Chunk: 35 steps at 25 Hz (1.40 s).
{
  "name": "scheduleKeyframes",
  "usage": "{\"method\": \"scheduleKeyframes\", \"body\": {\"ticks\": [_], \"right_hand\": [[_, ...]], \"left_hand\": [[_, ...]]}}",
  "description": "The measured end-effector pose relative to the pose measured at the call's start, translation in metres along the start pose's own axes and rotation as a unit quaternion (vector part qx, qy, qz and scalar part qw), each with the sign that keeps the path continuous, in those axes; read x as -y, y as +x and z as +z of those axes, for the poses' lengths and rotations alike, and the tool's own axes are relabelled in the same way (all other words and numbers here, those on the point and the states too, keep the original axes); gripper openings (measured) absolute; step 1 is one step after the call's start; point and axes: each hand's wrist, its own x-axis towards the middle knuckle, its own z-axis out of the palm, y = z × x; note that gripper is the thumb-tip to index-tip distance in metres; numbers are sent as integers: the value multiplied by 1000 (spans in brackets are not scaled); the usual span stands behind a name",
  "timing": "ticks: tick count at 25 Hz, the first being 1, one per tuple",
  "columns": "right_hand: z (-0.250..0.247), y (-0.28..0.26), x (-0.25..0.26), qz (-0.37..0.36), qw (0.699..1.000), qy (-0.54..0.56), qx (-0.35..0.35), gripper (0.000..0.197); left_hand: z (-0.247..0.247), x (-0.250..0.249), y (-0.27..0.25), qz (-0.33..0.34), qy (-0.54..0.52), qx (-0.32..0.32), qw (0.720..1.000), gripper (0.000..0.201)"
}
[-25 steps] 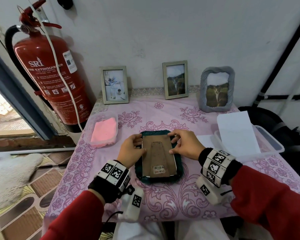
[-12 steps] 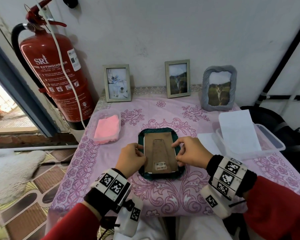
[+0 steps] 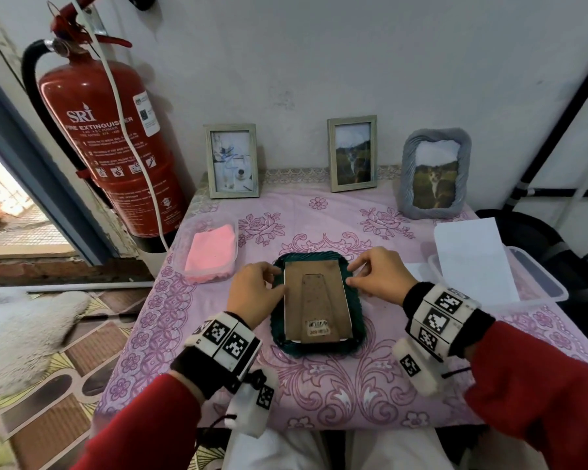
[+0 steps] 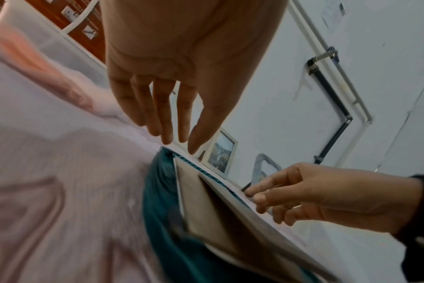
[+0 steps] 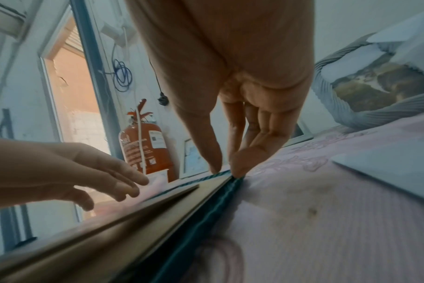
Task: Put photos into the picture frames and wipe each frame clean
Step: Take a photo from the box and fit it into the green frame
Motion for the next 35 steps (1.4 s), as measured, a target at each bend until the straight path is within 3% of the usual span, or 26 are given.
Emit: {"method": "scheduleKeyframes", "body": {"ticks": [4, 10, 17, 22, 26, 35], "right_hand": [[1, 24, 0, 8, 1000, -25, -5, 35], [6, 33, -5, 15, 1000, -26, -10, 49], [15, 30, -9, -11, 999, -23, -31, 43], [17, 27, -11, 1, 999, 25, -36, 40], [17, 26, -14, 32, 995, 94, -22, 40], [21, 29, -19, 34, 992, 125, -9, 34]], "left_hand": [[0, 3, 25, -17, 63, 42, 997, 41], [5, 10, 36, -40, 35, 67, 996, 52], [9, 13, 36, -46, -5, 60, 997, 53], [13, 14, 36, -43, -38, 66, 996, 43], [13, 18, 39, -56, -50, 69, 995, 49], [13, 22, 39, -25, -48, 80, 995, 50]]}}
